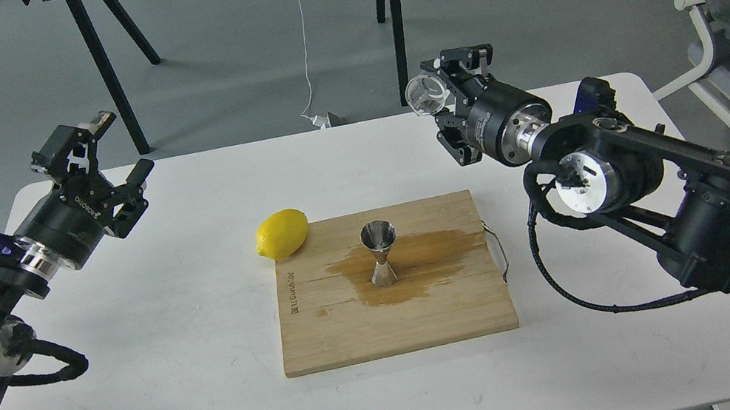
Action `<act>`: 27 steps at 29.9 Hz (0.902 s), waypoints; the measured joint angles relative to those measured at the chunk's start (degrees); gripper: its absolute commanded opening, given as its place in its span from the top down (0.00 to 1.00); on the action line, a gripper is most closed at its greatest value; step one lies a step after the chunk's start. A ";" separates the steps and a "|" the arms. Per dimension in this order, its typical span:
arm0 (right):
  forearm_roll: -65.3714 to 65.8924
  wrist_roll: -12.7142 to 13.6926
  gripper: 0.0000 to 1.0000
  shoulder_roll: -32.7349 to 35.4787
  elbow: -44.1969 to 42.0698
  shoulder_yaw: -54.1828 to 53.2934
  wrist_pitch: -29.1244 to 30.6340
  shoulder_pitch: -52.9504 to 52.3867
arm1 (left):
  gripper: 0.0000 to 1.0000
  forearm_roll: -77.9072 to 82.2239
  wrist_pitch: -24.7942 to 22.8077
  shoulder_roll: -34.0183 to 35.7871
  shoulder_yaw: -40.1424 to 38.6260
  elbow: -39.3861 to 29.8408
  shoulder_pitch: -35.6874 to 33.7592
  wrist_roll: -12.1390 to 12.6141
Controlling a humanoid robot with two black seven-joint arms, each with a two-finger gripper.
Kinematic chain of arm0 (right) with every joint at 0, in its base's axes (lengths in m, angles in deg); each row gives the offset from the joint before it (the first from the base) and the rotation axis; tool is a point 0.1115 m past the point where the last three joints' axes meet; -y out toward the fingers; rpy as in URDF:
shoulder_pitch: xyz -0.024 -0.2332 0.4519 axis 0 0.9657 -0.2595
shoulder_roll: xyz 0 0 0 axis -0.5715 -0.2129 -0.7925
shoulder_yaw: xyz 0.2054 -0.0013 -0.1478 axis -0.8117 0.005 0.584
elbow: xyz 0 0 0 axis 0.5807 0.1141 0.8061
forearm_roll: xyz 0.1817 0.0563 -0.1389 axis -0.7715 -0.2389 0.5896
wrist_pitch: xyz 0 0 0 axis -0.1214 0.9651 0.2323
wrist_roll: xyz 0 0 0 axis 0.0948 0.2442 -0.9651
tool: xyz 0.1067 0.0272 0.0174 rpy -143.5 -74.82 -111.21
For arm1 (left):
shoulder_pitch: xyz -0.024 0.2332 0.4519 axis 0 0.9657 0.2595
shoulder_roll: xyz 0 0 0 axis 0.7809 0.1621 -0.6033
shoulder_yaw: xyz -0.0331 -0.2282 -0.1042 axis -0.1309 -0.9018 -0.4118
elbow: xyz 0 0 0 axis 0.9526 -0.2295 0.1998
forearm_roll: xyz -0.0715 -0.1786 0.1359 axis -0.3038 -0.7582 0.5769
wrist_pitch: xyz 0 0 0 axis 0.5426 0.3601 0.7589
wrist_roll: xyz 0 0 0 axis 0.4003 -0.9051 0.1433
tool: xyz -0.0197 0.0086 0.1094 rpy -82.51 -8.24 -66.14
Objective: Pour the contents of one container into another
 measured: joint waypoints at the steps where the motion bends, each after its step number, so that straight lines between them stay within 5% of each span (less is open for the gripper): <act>1: -0.88 -0.10 0.52 -0.31 0.00 -3.91 0.29 2.22 | 0.07 -0.69 0.02 0.01 -0.01 0.00 0.00 0.00; 11: -5.54 0.14 0.52 -7.13 -0.27 -29.79 3.26 18.53 | 0.07 -3.41 0.01 -0.04 0.07 0.00 0.41 0.00; 27: -23.55 0.29 0.52 -8.17 -8.46 -38.44 3.67 29.50 | 0.07 -3.45 0.00 -0.03 0.07 0.00 1.90 0.00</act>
